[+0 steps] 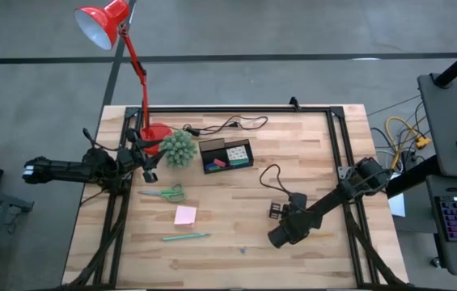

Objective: Pick and place office supplies into organizer
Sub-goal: Put the top blue binder clip into the desk organizer

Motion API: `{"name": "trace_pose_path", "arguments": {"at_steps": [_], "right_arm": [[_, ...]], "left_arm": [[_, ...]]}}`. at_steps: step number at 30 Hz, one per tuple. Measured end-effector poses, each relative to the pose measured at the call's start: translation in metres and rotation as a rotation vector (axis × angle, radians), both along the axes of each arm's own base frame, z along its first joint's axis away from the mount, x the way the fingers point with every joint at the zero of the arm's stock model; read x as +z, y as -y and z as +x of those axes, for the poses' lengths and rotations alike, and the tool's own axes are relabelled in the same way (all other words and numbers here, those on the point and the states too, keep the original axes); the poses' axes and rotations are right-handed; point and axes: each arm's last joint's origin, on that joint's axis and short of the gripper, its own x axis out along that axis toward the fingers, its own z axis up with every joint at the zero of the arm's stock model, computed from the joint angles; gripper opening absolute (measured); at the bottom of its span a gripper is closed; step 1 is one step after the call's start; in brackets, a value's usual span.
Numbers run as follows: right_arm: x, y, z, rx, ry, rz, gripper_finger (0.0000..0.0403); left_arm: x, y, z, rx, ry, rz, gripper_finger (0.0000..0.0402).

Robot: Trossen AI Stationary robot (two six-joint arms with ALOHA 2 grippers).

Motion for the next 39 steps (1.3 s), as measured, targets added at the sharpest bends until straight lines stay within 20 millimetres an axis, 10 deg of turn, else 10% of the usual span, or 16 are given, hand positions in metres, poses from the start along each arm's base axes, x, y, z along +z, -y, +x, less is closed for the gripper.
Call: {"name": "trace_pose_path", "arguments": {"at_steps": [39], "right_arm": [[0.014,0.002,-0.003,0.086,-0.010,0.018,0.0054]], "left_arm": [[0.000,0.000,0.000,0.000,-0.002,0.001,0.0139]]}}
